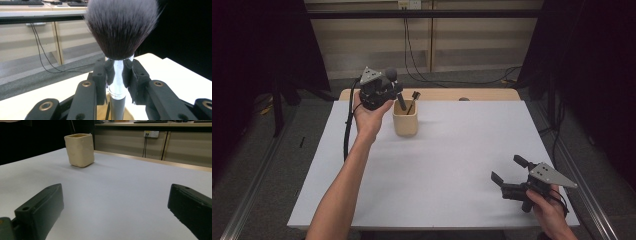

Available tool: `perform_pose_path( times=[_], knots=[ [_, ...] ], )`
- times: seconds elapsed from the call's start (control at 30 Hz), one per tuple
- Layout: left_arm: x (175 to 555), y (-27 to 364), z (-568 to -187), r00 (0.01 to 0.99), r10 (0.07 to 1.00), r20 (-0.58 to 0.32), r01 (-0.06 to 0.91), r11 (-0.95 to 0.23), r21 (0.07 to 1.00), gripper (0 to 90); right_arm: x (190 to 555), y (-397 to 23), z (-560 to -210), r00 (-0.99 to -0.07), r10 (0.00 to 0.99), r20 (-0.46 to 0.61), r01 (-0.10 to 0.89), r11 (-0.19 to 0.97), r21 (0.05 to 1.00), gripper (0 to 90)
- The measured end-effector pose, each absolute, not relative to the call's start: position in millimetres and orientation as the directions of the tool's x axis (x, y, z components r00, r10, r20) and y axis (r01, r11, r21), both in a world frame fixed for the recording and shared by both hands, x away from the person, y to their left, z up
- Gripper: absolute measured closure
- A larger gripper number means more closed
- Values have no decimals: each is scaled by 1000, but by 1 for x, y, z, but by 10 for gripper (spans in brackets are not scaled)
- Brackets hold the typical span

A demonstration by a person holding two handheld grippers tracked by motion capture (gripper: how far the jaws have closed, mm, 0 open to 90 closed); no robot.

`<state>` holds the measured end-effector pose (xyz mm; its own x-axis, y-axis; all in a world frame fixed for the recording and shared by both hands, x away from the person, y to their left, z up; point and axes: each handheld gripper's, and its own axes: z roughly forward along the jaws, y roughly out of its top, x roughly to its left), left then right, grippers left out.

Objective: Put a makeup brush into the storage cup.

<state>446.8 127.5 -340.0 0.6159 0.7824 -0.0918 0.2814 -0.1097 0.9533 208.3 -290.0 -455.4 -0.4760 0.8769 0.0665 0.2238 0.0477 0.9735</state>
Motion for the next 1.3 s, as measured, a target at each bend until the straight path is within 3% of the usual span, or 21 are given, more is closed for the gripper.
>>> perform_pose_path(
  times=[0.43, 0.83, 1.3],
  knots=[
    [451, 119, -363, 619, 784, -54, 302, -174, 937, 705, 208, -289, -456, -481, 875, 61, 224, 55, 973, 0],
    [455, 122, -385, 604, 790, -102, 345, -143, 928, 705, 208, -289, -455, -488, 871, 60, 221, 56, 974, 0],
    [452, 117, -395, 607, 788, -100, 364, -164, 917, 704, 208, -290, -455, -497, 866, 58, 224, 63, 972, 0]
  ],
)
